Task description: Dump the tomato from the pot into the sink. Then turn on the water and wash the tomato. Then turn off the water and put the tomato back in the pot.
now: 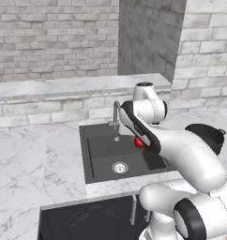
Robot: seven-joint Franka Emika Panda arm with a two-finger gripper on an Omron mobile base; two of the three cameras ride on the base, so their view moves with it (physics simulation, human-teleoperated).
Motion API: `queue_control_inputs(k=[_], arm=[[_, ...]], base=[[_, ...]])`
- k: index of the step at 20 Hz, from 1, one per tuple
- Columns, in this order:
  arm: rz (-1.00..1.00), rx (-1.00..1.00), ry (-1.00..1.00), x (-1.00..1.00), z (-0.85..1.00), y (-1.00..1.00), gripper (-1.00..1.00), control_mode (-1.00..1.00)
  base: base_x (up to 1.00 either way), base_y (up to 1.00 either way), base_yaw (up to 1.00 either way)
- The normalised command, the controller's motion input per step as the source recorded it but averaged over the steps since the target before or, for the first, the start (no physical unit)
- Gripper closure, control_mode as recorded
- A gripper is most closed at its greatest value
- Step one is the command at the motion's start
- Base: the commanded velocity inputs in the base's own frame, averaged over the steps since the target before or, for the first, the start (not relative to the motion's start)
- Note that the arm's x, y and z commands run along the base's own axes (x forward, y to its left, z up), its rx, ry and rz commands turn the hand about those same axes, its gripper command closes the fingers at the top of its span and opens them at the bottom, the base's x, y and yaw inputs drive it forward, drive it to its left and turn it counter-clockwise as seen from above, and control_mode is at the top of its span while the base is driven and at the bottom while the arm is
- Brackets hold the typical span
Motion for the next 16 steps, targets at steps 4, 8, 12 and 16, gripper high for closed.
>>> queue_control_inputs(k=[4,8,12,16], arm=[[0.0,0.0,-0.22,0.11,-0.2,0.3,1.0,-1.0],[0.0,0.0,-0.06,0.44,-0.21,-0.01,1.0,-1.0],[0.0,0.0,0.0,0.48,-0.27,-0.05,1.0,-1.0],[0.0,0.0,0.0,0.39,-0.39,0.0,1.0,-1.0]], base=[[0.0,0.0,0.0],[0.0,0.0,0.0],[0.0,0.0,0.0],[0.0,0.0,0.0]])
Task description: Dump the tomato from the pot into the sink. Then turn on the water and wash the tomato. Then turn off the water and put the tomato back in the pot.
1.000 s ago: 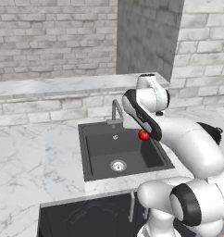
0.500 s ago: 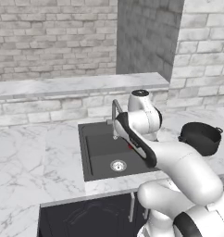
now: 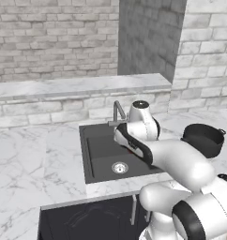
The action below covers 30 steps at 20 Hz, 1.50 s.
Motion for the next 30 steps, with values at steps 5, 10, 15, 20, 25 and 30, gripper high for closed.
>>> queue_control_inputs(k=[5,10,15,20,25,30], arm=[[0.0,0.0,0.0,0.43,-0.36,0.02,1.0,-1.0],[0.0,-0.01,-0.04,0.43,-0.44,0.0,1.0,-1.0],[0.0,-0.05,-0.06,0.31,-0.58,0.03,1.0,-1.0],[0.0,-0.02,-0.02,0.24,-0.41,0.05,1.0,-1.0],[0.0,0.0,0.0,0.16,-0.21,0.02,1.0,-1.0],[0.0,0.0,0.0,0.3,-0.27,0.0,1.0,-1.0]], base=[[0.0,0.0,0.0],[0.0,0.0,0.0],[0.0,0.0,0.0],[0.0,0.0,0.0],[0.0,0.0,0.0],[0.0,0.0,0.0]])
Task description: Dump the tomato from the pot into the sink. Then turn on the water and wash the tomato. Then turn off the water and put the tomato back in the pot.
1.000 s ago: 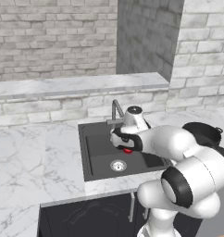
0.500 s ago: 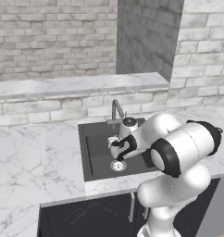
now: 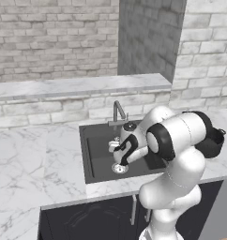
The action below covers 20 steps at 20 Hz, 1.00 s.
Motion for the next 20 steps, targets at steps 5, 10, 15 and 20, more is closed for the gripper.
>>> queue_control_inputs(k=[5,10,15,20], arm=[[0.0,0.0,0.0,0.27,-0.41,0.0,1.0,-1.0],[0.0,0.0,0.0,0.27,-0.46,0.0,1.0,-1.0],[0.0,0.0,0.0,0.28,-0.4,0.0,1.0,-1.0],[0.0,0.0,0.0,0.25,-0.43,0.01,1.0,-1.0]], base=[[0.0,0.0,0.0],[0.0,0.0,0.0],[0.0,0.0,0.0],[0.0,0.0,0.0]])
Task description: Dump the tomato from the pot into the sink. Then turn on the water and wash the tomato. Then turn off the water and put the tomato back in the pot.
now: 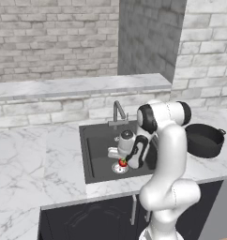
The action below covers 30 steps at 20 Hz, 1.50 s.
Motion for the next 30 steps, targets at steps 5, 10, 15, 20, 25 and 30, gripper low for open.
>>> queue_control_inputs(k=[5,10,15,20,25,30], arm=[[0.0,0.0,0.0,0.25,-0.29,0.0,1.0,-1.0],[0.01,0.0,0.0,0.13,-0.22,0.0,1.0,-1.0],[0.01,0.0,0.0,0.09,-0.2,0.0,1.0,-1.0],[0.01,0.0,0.0,0.08,-0.17,0.0,1.0,-1.0],[0.01,0.0,0.0,0.08,-0.17,0.0,-1.0,-1.0],[0.0,0.0,0.0,0.0,-0.02,0.0,-1.0,-1.0]], base=[[0.0,0.0,0.0],[0.0,0.0,0.0],[0.0,0.0,0.0],[0.0,0.0,0.0],[0.0,0.0,0.0],[0.0,0.0,0.0]])
